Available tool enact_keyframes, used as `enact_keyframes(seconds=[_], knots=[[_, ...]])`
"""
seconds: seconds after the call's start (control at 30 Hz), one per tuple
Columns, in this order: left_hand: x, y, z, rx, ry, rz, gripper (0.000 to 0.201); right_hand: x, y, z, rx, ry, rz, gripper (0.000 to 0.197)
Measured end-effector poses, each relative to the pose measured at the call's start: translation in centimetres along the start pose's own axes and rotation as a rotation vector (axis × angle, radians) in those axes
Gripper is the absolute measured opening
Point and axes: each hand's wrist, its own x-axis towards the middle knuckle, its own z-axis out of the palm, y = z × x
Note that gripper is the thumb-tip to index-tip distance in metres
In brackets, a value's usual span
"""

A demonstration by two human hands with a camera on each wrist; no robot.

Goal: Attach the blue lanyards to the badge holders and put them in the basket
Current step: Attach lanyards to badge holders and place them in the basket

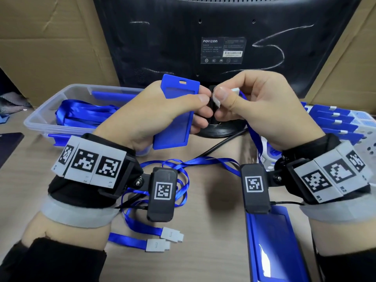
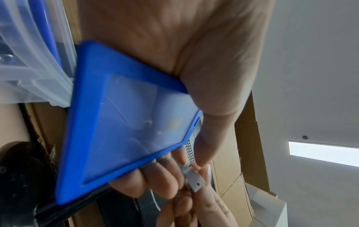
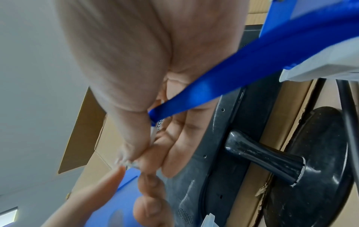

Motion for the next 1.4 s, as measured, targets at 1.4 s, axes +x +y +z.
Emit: enact_keyframes(seconds=[1.4], knots=[[0.06, -0.21, -0.10, 0.285, -0.034, -0.079, 0.063, -0.24, -0.68, 0.90, -0.073, -0.054, 0.082, 0.021]])
